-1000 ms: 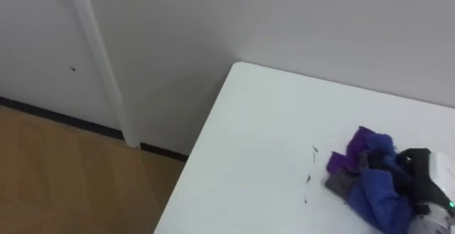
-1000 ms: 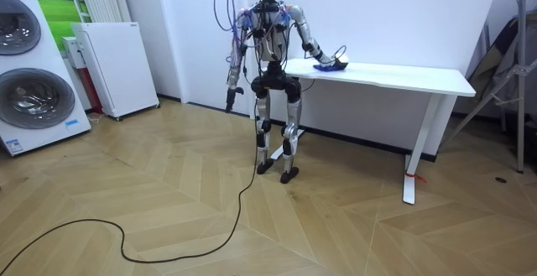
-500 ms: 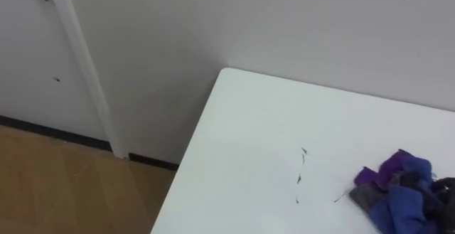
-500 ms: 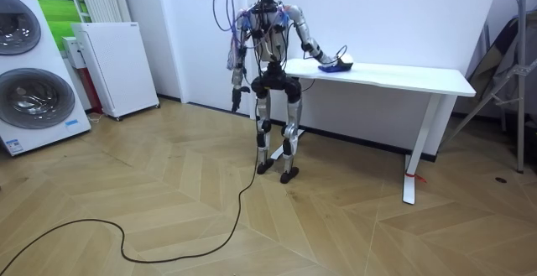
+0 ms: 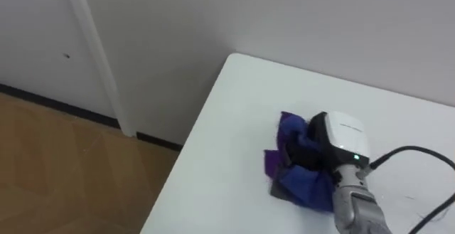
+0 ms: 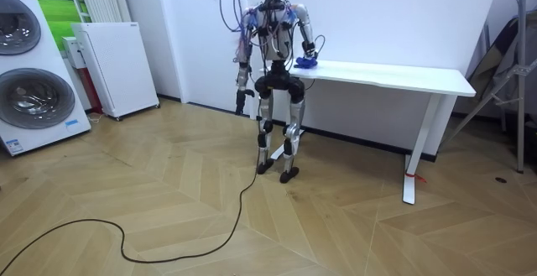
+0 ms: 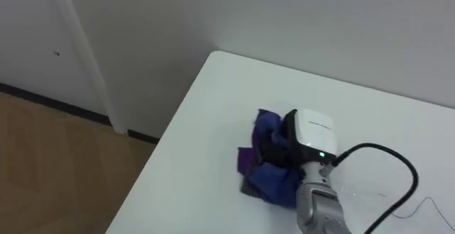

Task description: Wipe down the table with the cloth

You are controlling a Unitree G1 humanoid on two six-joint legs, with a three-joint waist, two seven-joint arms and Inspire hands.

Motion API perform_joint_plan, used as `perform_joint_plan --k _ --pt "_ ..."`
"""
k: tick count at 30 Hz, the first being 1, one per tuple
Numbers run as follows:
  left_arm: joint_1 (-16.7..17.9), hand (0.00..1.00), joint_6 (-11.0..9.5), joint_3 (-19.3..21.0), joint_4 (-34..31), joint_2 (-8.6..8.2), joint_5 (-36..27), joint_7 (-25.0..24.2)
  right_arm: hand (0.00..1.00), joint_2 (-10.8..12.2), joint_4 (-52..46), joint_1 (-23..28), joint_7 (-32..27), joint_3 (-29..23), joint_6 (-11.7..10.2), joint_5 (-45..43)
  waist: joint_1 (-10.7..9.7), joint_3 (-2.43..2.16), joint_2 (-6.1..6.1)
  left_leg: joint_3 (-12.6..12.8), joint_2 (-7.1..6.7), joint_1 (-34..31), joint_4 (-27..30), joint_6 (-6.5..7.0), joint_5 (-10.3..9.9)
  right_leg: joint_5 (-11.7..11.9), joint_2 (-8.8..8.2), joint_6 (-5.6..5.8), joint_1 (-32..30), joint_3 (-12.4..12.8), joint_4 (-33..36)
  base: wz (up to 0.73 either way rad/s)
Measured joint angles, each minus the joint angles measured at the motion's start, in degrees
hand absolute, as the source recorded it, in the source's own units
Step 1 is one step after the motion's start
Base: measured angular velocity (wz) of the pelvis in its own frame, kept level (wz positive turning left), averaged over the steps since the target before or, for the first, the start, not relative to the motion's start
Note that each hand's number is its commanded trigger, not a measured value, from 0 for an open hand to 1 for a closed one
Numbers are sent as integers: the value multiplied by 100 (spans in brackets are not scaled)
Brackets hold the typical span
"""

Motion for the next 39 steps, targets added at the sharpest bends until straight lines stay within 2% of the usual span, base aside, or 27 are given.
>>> perform_joint_plan --k 3,5,6,8,9,11,13,16,20,24,27,29,30,31,32,33,34,35,37,39 --pt "25 0 -1 4 -11 -33 -17 31 100 -50 39 58 -89 -39 -215 1 -137 0 10 -34 -9 -96 32 -1 1 0 -3 0 -62 -19 -1 7" --pt "89 0 -29 6 -113 -29 -7 34 100 -69 384 53 -439 -134 -552 108 -278 -16 28 -66 -37 -99 48 5 4 -1 -31 1 -33 -112 -2 14" --pt "96 0 -41 16 -137 -29 -9 35 100 -75 475 64 -533 -185 -641 158 -332 -22 37 -64 -47 -99 57 10 7 -2 -43 4 -12 -148 -3 32" --pt "92 0 -130 68 -144 -31 23 127 100 -142 642 321 -910 -446 -831 513 -426 -87 32 -64 -90 -96 40 58 33 -56 -124 83 36 -155 -3 28" --pt "96 0 -146 111 -144 -36 54 151 100 -166 686 394 -1021 -520 -888 617 -426 -94 26 -64 -106 -94 36 68 38 -59 -140 89 41 -163 -3 12" --pt "49 0 -137 446 -166 -27 140 195 100 -206 981 636 -1437 -922 -1157 971 -488 -116 14 -66 -148 -79 52 105 46 -61 -184 92 84 -200 1 13" --pt "57 0 -132 607 -166 -22 142 284 100 -230 1352 688 -1709 -1254 -1287 1314 -557 -121 -10 -71 -179 -46 86 140 36 -62 -211 93 152 -212 4 16" --pt "129 0 -150 805 -172 5 152 327 100 -238 1888 718 -1883 -1805 -1402 2041 -683 -121 -47 -159 -219 -1 151 186 6 -56 -226 106 220 -205 6 12" --pt "226 0 -196 813 -287 25 172 327 100 -299 2290 751 -1872 -2429 -1480 2726 -940 -144 -57 -300 -291 -8 238 228 -17 -34 -267 148 276 -166 16 18" --pt "228 0 -195 787 -341 26 163 328 100 -376 2289 769 -1685 -2511 -1483 2690 -927 -155 -47 -259 -296 6 250 239 -22 -29 -276 158 288 -152 21 -7" --pt "216 0 -160 498 -338 26 24 346 100 -375 2158 674 -1623 -2334 -1218 2642 -767 -163 -11 -110 -267 58 228 240 -27 -29 -264 159 268 2 19 -33" --pt "115 0 -116 195 -329 -3 -9 370 100 -277 1808 564 -1562 -2128 -853 2432 -699 -153 2 12 -227 36 210 232 -30 -23 -241 168 208 170 17 -34" --pt "73 0 -113 166 -310 -22 -9 374 100 -262 1731 547 -1548 -2076 -757 2312 -657 -153 2 59 -209 37 203 224 -35 -23 -233 168 190 180 18 -39" --pt "-38 0 -103 86 -213 -47 -9 376 100 -230 1510 536 -1449 -1934 -536 2019 -574 -149 5 134 -171 36 201 200 -53 -23 -211 167 160 168 18 -37" --pt "-122 0 -55 -10 -145 -71 -10 375 100 -219 1170 540 -1251 -1661 -297 1750 -561 -146 9 181 -143 35 180 183 -56 -17 -186 158 125 181 24 -34" --pt "-151 0 -26 -54 -129 -87 -9 376 100 -206 981 540 -1133 -1503 -181 1583 -547 -142 15 199 -141 34 157 169 -48 -11 -173 147 105 189 23 -31" --pt "-210 0 20 -183 -120 -95 -12 373 100 -165 617 538 -953 -1138 9 1257 -453 -125 33 233 -111 35 113 140 -40 14 -142 107 56 185 21 -37" --pt "-242 0 38 -276 -127 -100 -2 372 100 -76 332 529 -770 -821 113 978 -315 -102 49 259 -74 33 107 119 -44 38 -98 67 18 143 21 -35" --pt "-274 0 53 -325 -130 -133 -1 375 100 6 -9 452 -492 -329 265 620 -222 -86 49 250 -24 31 110 78 -61 39 -53 66 14 135 23 -8" --pt "-262 0 75 -347 -148 -180 19 364 100 116 -94 270 -231 -27 269 407 -99 -51 63 257 16 31 114 41 -80 39 -17 66 5 131 18 0"
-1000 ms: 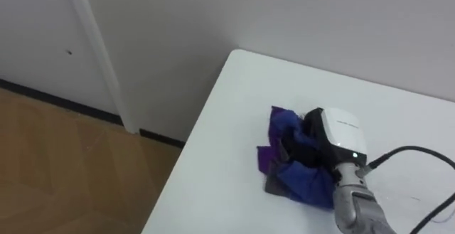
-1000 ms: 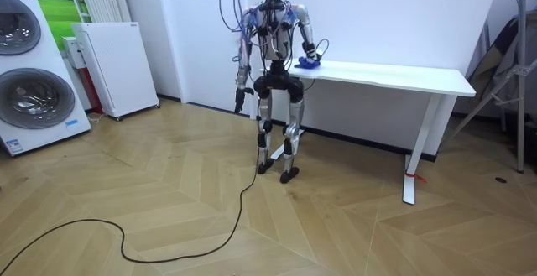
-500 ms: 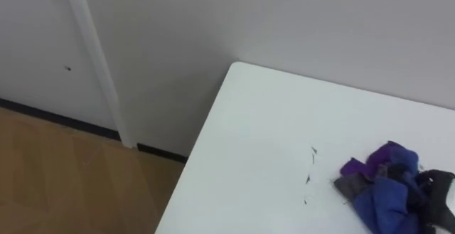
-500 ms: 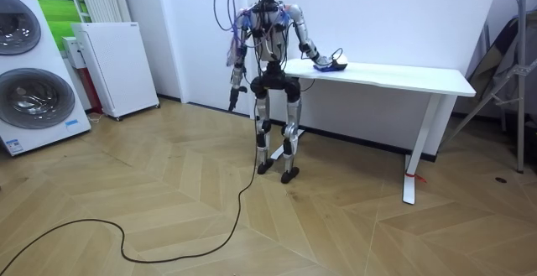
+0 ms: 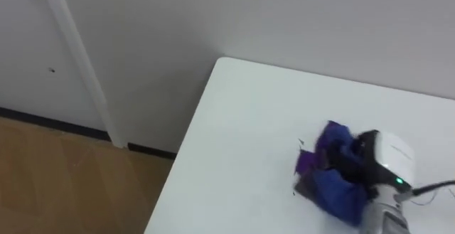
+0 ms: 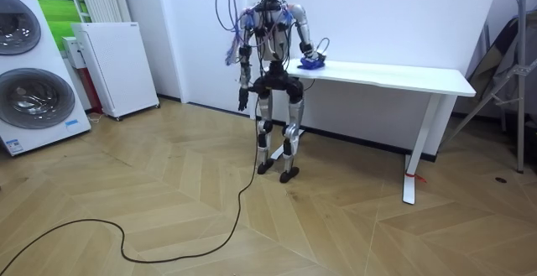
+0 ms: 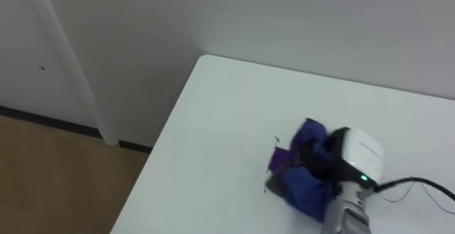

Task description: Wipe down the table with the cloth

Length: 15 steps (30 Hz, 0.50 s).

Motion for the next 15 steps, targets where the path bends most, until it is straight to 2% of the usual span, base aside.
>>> perform_joint_plan --k 1,4,5,6,8,9,10,12,13,15 --pt "36 0 23 -13 -26 -16 -2 -23 100 28 -8 -103 138 85 -13 -94 9 17 5 -20 5 -5 -9 -7 4 -1 12 -1 1 6 -6 12" --pt "297 0 76 5 -100 0 -60 -44 100 -6 19 -78 204 55 -124 -97 -33 23 28 -34 8 -25 -4 -9 5 -1 17 -1 11 10 -7 14" --pt "351 0 101 31 -94 6 -133 -43 100 -28 106 -40 88 -32 -326 21 -88 31 31 -44 -2 -41 -7 -6 3 -1 12 -1 8 7 -19 9" --pt "368 0 103 51 -91 9 -135 -43 100 -45 162 -24 -3 -56 -427 87 -120 35 32 -51 -8 -48 -5 -4 3 -1 7 -1 7 4 -21 12" --pt "389 0 59 312 -79 22 -108 -43 100 -106 569 56 -481 -278 -907 391 -305 36 31 -64 -46 -62 -3 35 25 -2 -36 0 21 9 -25 22" --pt "417 0 27 440 -61 26 -45 -44 100 -113 631 145 -612 -418 -1000 444 -343 34 32 -61 -55 -57 -4 47 32 -4 -53 4 24 17 -31 30" --pt "411 0 -46 735 -38 47 129 -42 100 -141 731 396 -909 -761 -1178 572 -369 16 11 -57 -75 -42 -17 72 46 -23 -100 34 57 13 -50 23" --pt "449 0 -92 1083 -41 120 146 7 100 -238 861 746 -1344 -1196 -1322 949 -412 12 -42 -57 -145 -4 -24 127 45 -49 -164 77 127 -10 -88 12" --pt "523 0 -83 1177 -89 177 128 65 100 -355 1071 882 -1569 -1405 -1419 1291 -515 -43 -20 -63 -179 7 6 166 24 -62 -194 98 158 -30 -74 7" --pt "658 0 -85 1275 -148 229 147 85 100 -431 1378 1051 -1768 -1878 -1550 1650 -678 -75 -32 -115 -215 39 37 221 -2 -60 -226 103 203 -55 -59 6"
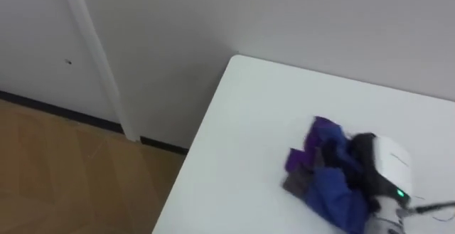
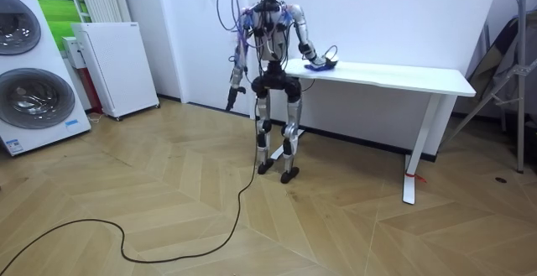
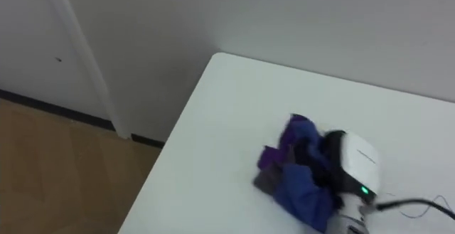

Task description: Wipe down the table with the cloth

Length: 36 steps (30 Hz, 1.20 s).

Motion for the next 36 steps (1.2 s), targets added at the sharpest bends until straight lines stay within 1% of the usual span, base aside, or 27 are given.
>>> perform_joint_plan --k 2,6,9,11,12,13,14,15,16,17,18,19,20,21,22,24,25,26,27,28,29,30,31,32,34,35,36 --pt "14 0 -21 209 -8 27 -1 -7 100 -127 426 83 -58 -484 -116 394 -139 -24 1 -3 -17 48 10 47 -16 16 -28 25 10 50 79 0" --pt "-78 0 -52 81 -98 39 0 -70 100 -289 671 73 179 -647 -69 475 -176 -36 -55 -42 -55 61 82 80 -29 45 -42 69 32 69 100 -4" --pt "-186 0 -80 -349 -163 46 -78 -65 100 -227 504 -194 284 -527 324 433 -49 -33 -57 114 -25 81 64 86 -33 62 -35 91 -19 176 96 -31" --pt "-364 0 -69 -730 -107 4 -102 -46 100 -72 18 -284 438 -232 857 81 188 -15 -57 290 25 57 34 76 -36 76 5 85 -115 314 92 -61" --pt "-420 0 -66 -819 -59 -4 -129 -41 100 -42 -147 -300 502 -105 992 -72 249 -11 -55 288 28 55 29 76 -37 83 25 73 -141 331 89 -75" --pt "-517 0 -35 -954 17 -29 -137 -35 100 29 -559 -362 752 300 1246 -423 416 -5 -41 263 39 61 -5 68 -39 124 76 10 -210 354 80 -78" --pt "-558 0 -10 -1041 36 -52 -130 -3 100 176 -898 -507 1047 777 1418 -775 556 13 -38 214 62 54 -8 42 -55 163 142 -48 -265 333 67 -79" --pt "-561 0 -5 -1058 51 -72 -139 8 100 279 -1017 -619 1179 1035 1478 -955 630 20 -36 185 75 45 -8 36 -58 186 178 -83 -300 325 69 -61" --pt "-607 0 13 -1137 65 -94 -164 25 100 456 -1168 -920 1453 1559 1552 -1240 731 44 -40 100 99 19 -4 21 -66 220 227 -133 -342 235 65 -16" --pt "-681 0 7 -1231 128 -112 -165 24 100 666 -1259 -1238 1740 1988 1577 -1471 747 68 -46 -65 94 -47 10 20 -65 229 252 -147 -371 110 61 12" --pt "-716 0 4 -1275 153 -125 -162 21 100 741 -1279 -1387 1874 2188 1563 -1561 771 86 -40 -134 94 -70 10 7 -56 228 256 -148 -371 49 61 52" --pt "-731 0 -29 -1310 140 -170 -155 17 100 818 -1324 -1631 2151 2421 1481 -1694 837 127 -9 -223 99 -115 13 -51 -19 223 263 -151 -378 -12 56 67" --pt "-677 0 -42 -1318 80 -207 -166 -11 100 818 -1445 -1836 2376 2562 1464 -1691 927 176 38 -286 93 -195 58 -36 -5 206 261 -149 -386 -98 50 62" --pt "-649 0 -43 -1312 78 -214 -168 -34 100 819 -1492 -1906 2454 2568 1457 -1693 1002 187 56 -299 94 -235 62 -34 -2 197 260 -150 -408 -101 49 51" --pt "-559 0 -12 -1294 46 -210 -179 -78 100 813 -1456 -2026 2517 2564 1390 -1695 1080 176 65 -277 105 -298 56 -54 15 188 256 -149 -461 -69 49 48" --pt "-288 0 0 -1287 -4 -185 -177 -123 100 712 -1395 -1925 2442 2444 1242 -1631 1011 165 56 -14 145 -321 66 -57 27 171 233 -134 -458 -89 55 66" --pt "-191 0 4 -1271 -9 -189 -179 -166 100 649 -1265 -1793 2246 2249 961 -1497 891 218 73 178 176 -320 75 -33 47 140 166 -119 -478 -83 119 64" --pt "-152 0 4 -1235 -2 -169 -171 -202 100 626 -991 -1776 1986 2086 672 -1326 782 243 71 345 172 -329 83 -18 59 71 111 -76 -508 -57 183 56" --pt "-140 0 -1 -1227 11 -141 -158 -203 100 611 -829 -1734 1814 2018 520 -1232 718 228 58 432 163 -327 87 -10 63 43 85 -67 -496 -49 199 44" --pt "-160 0 -45 -1026 67 -95 -113 -206 100 582 -605 -1514 1463 1766 249 -1010 577 205 26 676 133 -310 88 8 72 -59 6 -13 -483 -25 308 40" --pt "-167 0 -70 -873 87 -74 -86 -199 100 557 -579 -1328 1284 1581 160 -880 510 192 -19 813 128 -294 83 11 71 -131 -45 6 -486 -5 403 45" --pt "-236 0 -136 -538 160 -15 28 -193 100 443 -565 -899 939 1190 17 -520 444 193 1 1107 150 -245 84 97 16 -229 -107 56 -502 80 606 15" --pt "-257 0 -173 -308 215 71 36 -174 100 274 -428 -579 632 898 -74 -80 436 152 21 1296 197 -210 136 153 -60 -270 -141 106 -553 109 804 -24" --pt "-255 0 -196 -138 228 167 33 -133 100 66 -211 -424 437 713 -139 256 396 114 56 1434 249 -220 236 179 -155 -270 -156 107 -598 77 910 -53" --pt "-165 0 -199 51 246 279 12 -72 100 -180 213 -378 281 371 -158 514 305 48 123 1670 362 -288 461 220 -335 -278 -176 128 -729 68 1165 -64" --pt "-124 0 -198 94 176 313 -15 -56 100 -320 492 -378 198 186 -154 615 208 10 177 1736 429 -375 621 268 -420 -274 -274 178 -918 37 1494 -45" --pt "-125 0 -203 95 150 326 -14 -52 100 -376 609 -373 167 97 -150 662 158 -4 199 1753 446 -406 680 281 -441 -287 -367 205 -1005 40 1681 -22"
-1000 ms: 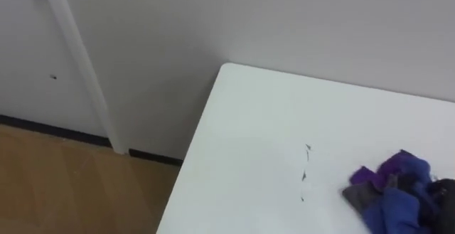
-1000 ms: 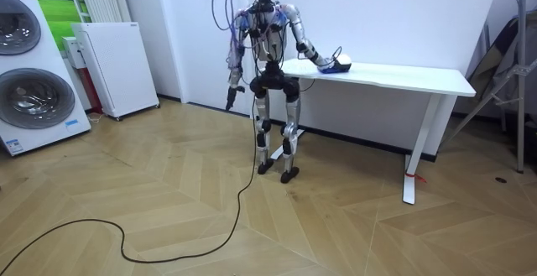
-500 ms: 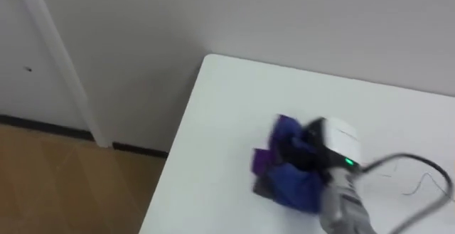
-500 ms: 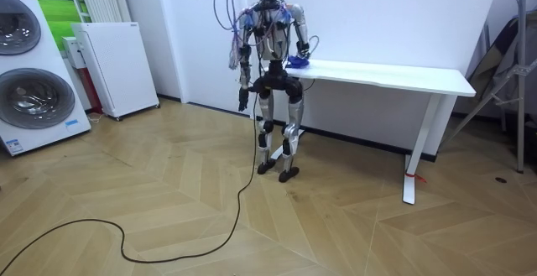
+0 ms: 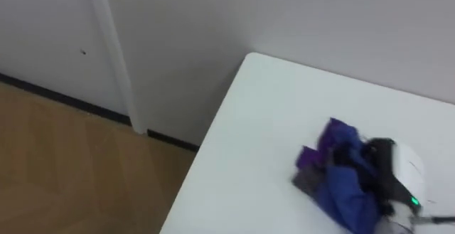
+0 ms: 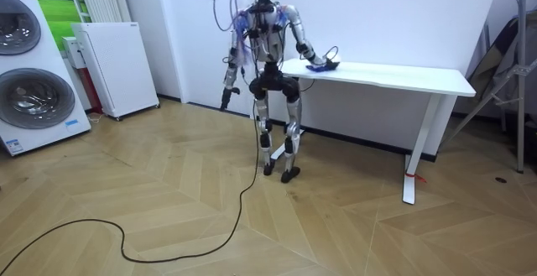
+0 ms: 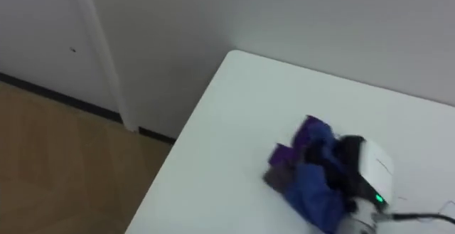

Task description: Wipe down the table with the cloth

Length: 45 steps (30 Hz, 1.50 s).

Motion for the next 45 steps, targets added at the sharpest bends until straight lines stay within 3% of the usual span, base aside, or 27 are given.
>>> perform_joint_plan --k 2,5,7,9,10,11,12,13,15,17,18,19,20,21,22,23,24,26,27,29,33,36,38,39,41,43,45 --pt "-99 0 -107 -7 -6 23 2 -40 100 -67 257 -3 -58 -208 199 92 -24 -27 97 63 147 -25 111 -11 -49 -40 -441 56 -325 80 504 -20" --pt "-405 0 -157 -300 113 158 -55 -73 100 171 341 -321 -63 -97 676 74 119 -12 91 110 429 -148 306 -107 -80 110 -738 119 -457 228 133 -30" --pt "-719 0 -102 -587 253 198 -80 -85 100 398 301 -566 -31 29 1031 -168 264 16 45 95 588 -316 472 -254 -141 322 -760 201 -504 423 -229 -18" --pt "-1023 0 11 -915 371 227 -183 -89 100 684 134 -900 155 340 1325 -484 386 49 -107 63 685 -488 602 -1016 -218 582 -754 156 -529 460 -516 -12" --pt "-1280 0 107 -1071 489 235 -247 -98 100 916 -142 -1110 430 644 1452 -711 397 26 -253 -199 658 -651 672 -1350 -195 708 -739 152 -606 428 -638 -11" --pt "-1565 0 181 -1220 453 234 -270 -132 100 1017 -424 -1414 672 811 1421 -987 677 125 -298 -885 668 -1012 1263 -1065 -382 745 -656 170 -835 365 -475 -29" --pt "-1666 0 161 -1247 414 253 -274 -132 100 1115 -454 -1634 771 883 1362 -1080 744 236 -262 -919 684 -1151 1541 -947 -494 743 -608 175 -916 372 -434 -39" --pt "-1671 0 158 -1232 408 269 -295 -111 100 1387 -484 -1924 1114 1016 1243 -1323 823 253 -402 -931 770 -1289 1722 -912 -587 741 -580 175 -878 371 -545 -8" --pt "-1533 0 242 -1270 386 187 -271 -77 100 1478 -605 -1889 1321 1122 925 -1816 809 218 -444 -1071 839 -1199 1515 -1124 -510 772 -476 175 -769 244 -669 30" --pt "-1005 0 356 -1253 194 67 -272 -72 100 1463 -521 -1669 1271 1083 753 -2043 693 201 -432 -1107 854 -925 961 -1471 -296 851 -301 106 -610 -6 -988 41" --pt "-830 0 396 -1201 173 56 -265 -69 100 1456 -548 -1549 1174 1074 664 -2045 579 185 -428 -1118 854 -846 801 -1535 -227 890 -233 59 -533 -44 -1118 69" --pt "-516 0 493 -1089 138 56 -254 -63 100 1382 -580 -1297 930 1069 461 -1992 254 144 -434 -1118 853 -721 542 -1487 -66 1052 -88 -35 -380 -228 -1272 98" --pt "-288 0 517 -880 140 10 -209 -36 100 1208 -591 -966 620 896 216 -1836 -32 54 -368 -1022 894 -660 403 -1242 110 885 3 43 -208 -609 -1332 103" --pt "-202 0 515 -776 133 -28 -146 -27 100 1114 -595 -772 455 736 146 -1792 -139 16 -288 -920 973 -613 322 -1286 192 852 67 4 -137 -681 -1331 110" --pt "-169 0 492 -561 96 -116 37 -22 100 866 -613 -447 107 366 44 -1625 -364 13 -232 -555 989 -568 124 -1286 430 684 47 -7 -65 -759 -1344 90" --pt "-188 0 380 -406 21 -265 97 -31 100 477 -587 -204 -136 -51 1 -1367 -415 34 -183 -271 924 -489 -88 -1227 565 661 29 -13 -87 -688 -1344 70" --pt "-160 0 295 -337 -35 -309 121 -41 100 333 -555 -87 -207 -241 -17 -1275 -386 22 -119 -205 884 -409 -133 -1218 571 658 30 -22 -91 -656 -1346 13" --pt "32 0 49 106 -222 -203 161 -53 100 71 -197 314 -399 -839 -76 -1148 -307 -52 -50 -171 722 -34 -269 -1199 553 528 74 -53 6 -475 -1316 -26" --pt "73 0 15 153 -238 -134 149 -48 100 7 -80 381 -431 -884 -82 -1077 -270 -58 -61 -199 677 74 -329 -1171 533 497 109 -41 38 -393 -1316 -44" --pt "204 0 -57 103 -267 33 124 -44 100 -184 305 414 -382 -883 -78 -602 -131 -66 -67 -302 568 281 -520 -1059 437 525 261 -167 14 -80 -1302 -67" --pt "262 0 -64 -304 -253 -69 34 -71 100 -170 267 248 -193 -853 80 -307 -73 -82 -31 -232 550 294 -533 -1055 420 651 328 -192 -70 176 -1324 -36" --pt "18 0 -29 -746 -248 -106 -169 -58 100 58 -106 -55 -106 -441 609 -439 144 -58 -41 -243 532 276 -539 -1053 421 788 355 -240 -180 197 -1319 -51" --pt "-426 0 3 -1029 -134 -156 -185 66 100 316 -948 -282 336 351 1078 -893 381 -20 -67 -323 533 205 -550 -1052 421 899 425 -322 -355 193 -1310 -70" --pt "-539 0 13 -1125 -109 -160 -225 100 100 375 -1188 -361 488 688 1162 -1041 422 -6 -72 -401 526 183 -555 -1053 421 931 455 -351 -388 190 -1318 -66" --pt "-950 0 18 -1385 -63 -227 -392 182 100 719 -1706 -985 1134 1971 1248 -1615 649 100 -110 -761 462 130 -631 -1053 439 991 545 -416 -520 143 -1318 -38" --pt "-1096 0 -56 -1498 -102 -344 -385 195 100 1105 -1718 -1531 1553 2463 1155 -1943 689 140 -128 -950 456 40 -735 -1077 521 957 557 -473 -576 31 -1327 33" --pt "-1057 0 -87 -1588 -115 -383 -378 130 100 1230 -1735 -1854 1739 2639 1049 -2173 858 145 -115 -1078 452 69 -888 -1089 590 922 585 -514 -575 14 -1329 44"
